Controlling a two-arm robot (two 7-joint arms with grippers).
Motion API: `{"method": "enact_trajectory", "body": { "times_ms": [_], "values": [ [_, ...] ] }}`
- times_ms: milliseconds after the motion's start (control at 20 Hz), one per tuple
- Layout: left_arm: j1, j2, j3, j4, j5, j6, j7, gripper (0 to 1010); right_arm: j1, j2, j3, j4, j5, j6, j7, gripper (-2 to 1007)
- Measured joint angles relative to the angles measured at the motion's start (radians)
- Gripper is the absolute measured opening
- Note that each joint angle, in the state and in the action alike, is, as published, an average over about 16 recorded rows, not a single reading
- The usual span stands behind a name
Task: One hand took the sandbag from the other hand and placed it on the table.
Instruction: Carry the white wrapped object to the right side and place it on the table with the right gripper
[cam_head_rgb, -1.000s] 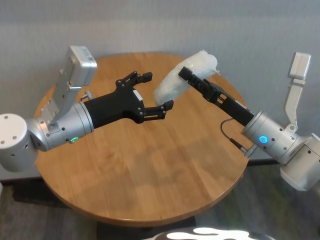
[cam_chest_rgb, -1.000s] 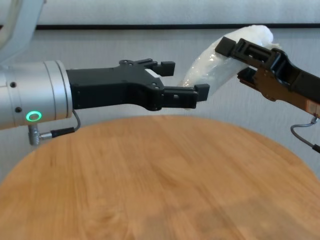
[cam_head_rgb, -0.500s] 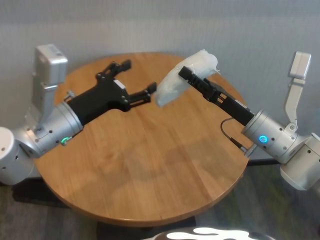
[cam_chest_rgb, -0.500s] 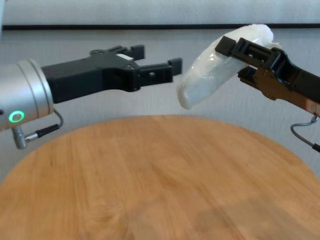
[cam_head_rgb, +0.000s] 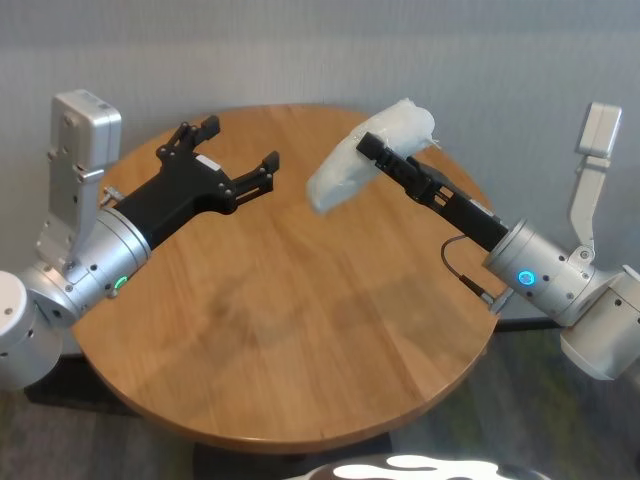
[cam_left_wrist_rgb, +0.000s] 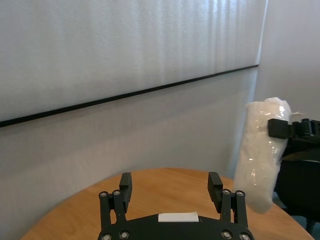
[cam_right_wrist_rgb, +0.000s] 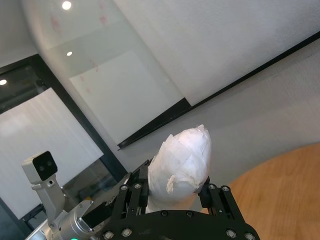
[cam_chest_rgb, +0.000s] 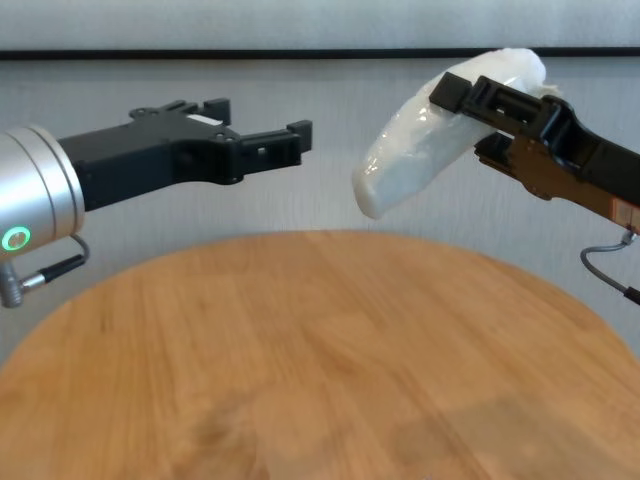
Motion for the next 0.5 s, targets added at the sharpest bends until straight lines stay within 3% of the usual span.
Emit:
{"method": "enact_trajectory", "body": {
  "times_ms": [500],
  "values": [
    [0.057, -0.022, -0.047, -0.063, 0.085, 0.084, 0.137, 1000, 0.000, -0.003, 0.001, 0.003, -0.001, 0.000, 0.004, 545]
  ]
}}
